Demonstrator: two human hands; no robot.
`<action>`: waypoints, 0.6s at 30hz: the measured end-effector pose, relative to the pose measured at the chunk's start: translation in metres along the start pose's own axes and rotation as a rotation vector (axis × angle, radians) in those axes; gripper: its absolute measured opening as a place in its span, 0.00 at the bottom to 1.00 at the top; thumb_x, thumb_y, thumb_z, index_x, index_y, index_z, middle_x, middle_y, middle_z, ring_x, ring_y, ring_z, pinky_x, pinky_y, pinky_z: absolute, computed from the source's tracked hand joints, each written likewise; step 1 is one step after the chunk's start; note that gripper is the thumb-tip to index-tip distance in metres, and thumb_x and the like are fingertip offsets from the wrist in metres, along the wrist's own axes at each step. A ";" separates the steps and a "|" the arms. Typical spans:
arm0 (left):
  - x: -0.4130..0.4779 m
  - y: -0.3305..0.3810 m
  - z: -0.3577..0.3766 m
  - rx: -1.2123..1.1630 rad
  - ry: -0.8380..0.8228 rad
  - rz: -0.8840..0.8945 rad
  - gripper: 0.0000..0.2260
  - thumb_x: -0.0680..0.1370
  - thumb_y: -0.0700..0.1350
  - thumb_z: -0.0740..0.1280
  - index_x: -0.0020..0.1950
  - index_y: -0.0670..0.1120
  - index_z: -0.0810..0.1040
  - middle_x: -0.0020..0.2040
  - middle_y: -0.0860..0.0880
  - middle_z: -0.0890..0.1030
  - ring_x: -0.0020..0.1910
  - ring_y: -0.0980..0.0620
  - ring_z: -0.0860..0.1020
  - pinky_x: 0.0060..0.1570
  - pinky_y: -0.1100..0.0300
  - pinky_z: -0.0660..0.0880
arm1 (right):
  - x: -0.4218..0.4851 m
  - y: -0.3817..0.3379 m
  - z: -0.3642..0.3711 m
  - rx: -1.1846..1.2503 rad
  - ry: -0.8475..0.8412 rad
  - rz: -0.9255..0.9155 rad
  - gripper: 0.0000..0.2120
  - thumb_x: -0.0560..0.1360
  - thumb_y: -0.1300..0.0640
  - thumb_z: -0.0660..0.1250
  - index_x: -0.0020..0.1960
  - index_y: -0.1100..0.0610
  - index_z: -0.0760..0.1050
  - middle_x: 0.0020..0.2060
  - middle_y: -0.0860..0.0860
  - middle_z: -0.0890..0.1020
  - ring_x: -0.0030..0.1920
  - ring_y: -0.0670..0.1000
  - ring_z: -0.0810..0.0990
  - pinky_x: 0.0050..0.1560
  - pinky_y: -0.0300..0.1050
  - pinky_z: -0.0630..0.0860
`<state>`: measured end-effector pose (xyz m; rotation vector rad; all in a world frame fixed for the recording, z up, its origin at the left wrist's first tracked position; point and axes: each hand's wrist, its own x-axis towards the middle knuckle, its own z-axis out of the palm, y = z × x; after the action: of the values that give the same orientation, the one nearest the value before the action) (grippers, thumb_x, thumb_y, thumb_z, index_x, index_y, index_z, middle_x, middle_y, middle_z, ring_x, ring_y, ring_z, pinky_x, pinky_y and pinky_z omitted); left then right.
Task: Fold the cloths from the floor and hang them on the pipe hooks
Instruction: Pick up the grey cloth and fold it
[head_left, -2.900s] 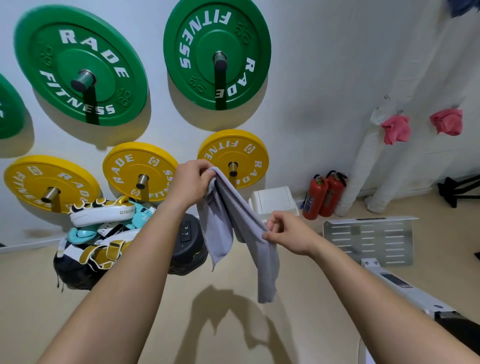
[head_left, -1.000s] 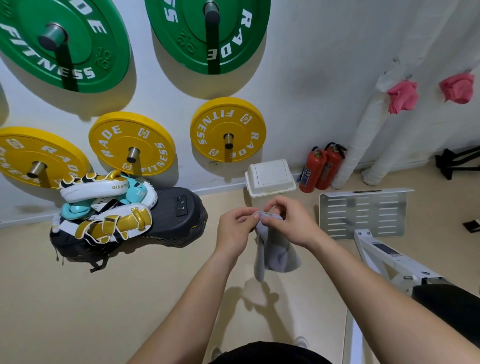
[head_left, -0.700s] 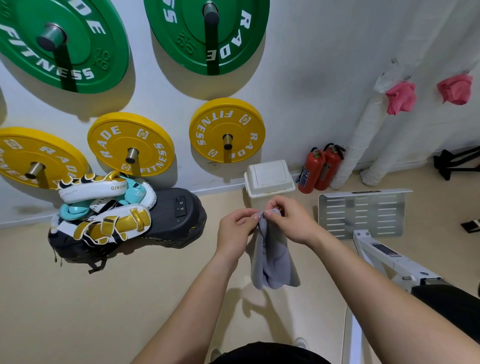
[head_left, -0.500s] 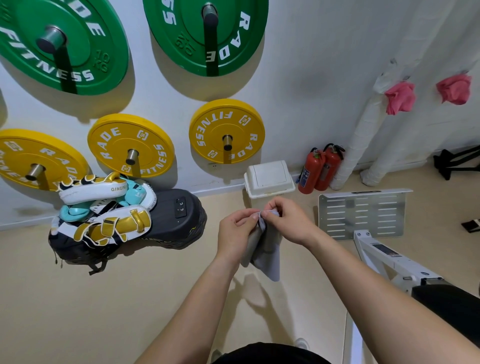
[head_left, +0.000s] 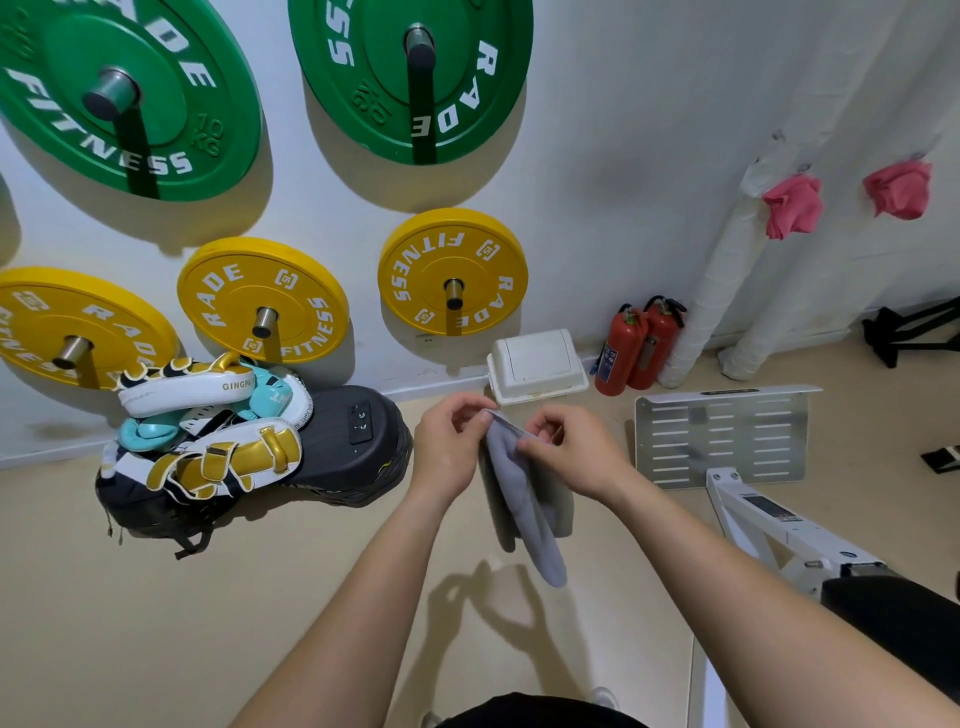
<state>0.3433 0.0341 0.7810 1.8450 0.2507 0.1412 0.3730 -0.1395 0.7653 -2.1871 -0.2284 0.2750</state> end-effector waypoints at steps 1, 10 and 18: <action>0.004 0.003 -0.003 0.039 -0.005 0.036 0.10 0.77 0.33 0.67 0.45 0.48 0.82 0.42 0.53 0.84 0.43 0.59 0.81 0.50 0.62 0.77 | -0.003 0.002 0.000 -0.022 -0.045 -0.001 0.04 0.70 0.51 0.74 0.39 0.50 0.80 0.30 0.44 0.79 0.32 0.42 0.74 0.40 0.47 0.76; 0.011 0.028 -0.029 0.210 -0.271 0.195 0.11 0.77 0.34 0.67 0.43 0.49 0.82 0.43 0.49 0.84 0.45 0.52 0.80 0.47 0.62 0.75 | -0.005 -0.010 -0.001 0.014 -0.039 -0.060 0.09 0.71 0.47 0.72 0.50 0.45 0.77 0.37 0.44 0.79 0.36 0.45 0.78 0.45 0.53 0.80; 0.013 0.031 -0.048 0.184 -0.245 0.230 0.13 0.77 0.34 0.67 0.43 0.53 0.82 0.43 0.53 0.84 0.44 0.55 0.80 0.44 0.70 0.72 | 0.009 -0.027 0.017 -0.139 -0.077 -0.046 0.08 0.69 0.50 0.69 0.35 0.47 0.70 0.33 0.45 0.79 0.38 0.50 0.79 0.44 0.54 0.80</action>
<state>0.3477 0.0737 0.8243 2.0488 -0.1247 0.0506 0.3755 -0.1082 0.7768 -2.3077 -0.3500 0.3264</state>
